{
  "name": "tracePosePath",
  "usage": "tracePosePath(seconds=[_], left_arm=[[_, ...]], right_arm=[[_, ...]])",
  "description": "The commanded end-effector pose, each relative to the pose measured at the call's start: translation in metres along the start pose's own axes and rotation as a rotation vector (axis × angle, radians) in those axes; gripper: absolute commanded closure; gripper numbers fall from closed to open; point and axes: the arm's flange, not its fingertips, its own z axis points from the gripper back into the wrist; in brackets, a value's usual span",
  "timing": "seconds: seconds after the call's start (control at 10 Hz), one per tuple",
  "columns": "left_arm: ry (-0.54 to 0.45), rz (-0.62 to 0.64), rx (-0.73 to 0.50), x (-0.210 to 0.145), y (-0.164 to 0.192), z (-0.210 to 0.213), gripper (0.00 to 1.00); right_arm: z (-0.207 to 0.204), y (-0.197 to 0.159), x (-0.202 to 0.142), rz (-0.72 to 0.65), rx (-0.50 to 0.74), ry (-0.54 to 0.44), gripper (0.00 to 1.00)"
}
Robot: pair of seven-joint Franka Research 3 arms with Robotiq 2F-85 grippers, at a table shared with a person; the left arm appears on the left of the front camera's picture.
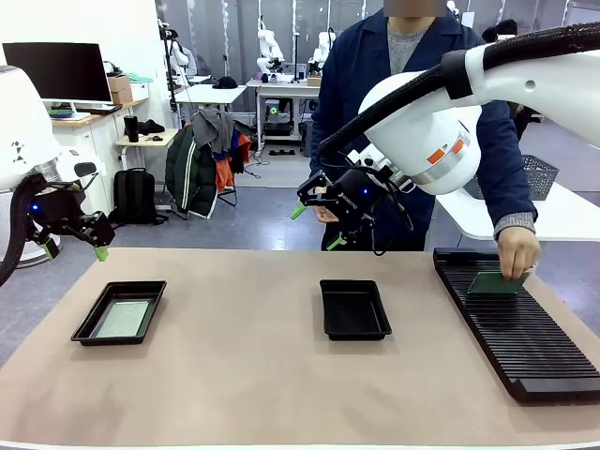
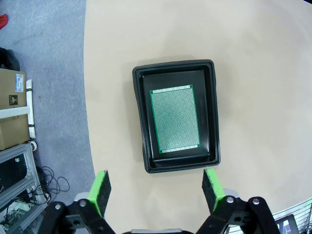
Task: Inspect and transfer BCBs to ESD trays.
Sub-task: Pick up the Blank PCB from the PCB Rack and place it in the right ESD tray.
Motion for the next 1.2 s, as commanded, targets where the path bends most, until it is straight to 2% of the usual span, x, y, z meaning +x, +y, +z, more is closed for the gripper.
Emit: tracePosePath(seconds=[0.0,1.1], left_arm=[[-0.005,0.001,0.001,-0.0009,0.0001,-0.0006,0.0],[-0.005,0.001,0.001,-0.0009,0.0001,-0.0006,0.0]], right_arm=[[-0.0011,0.0025,0.0023,-0.016,-0.019,-0.004,0.0],[-0.0011,0.0025,0.0023,-0.016,-0.019,-0.004,0.0]])
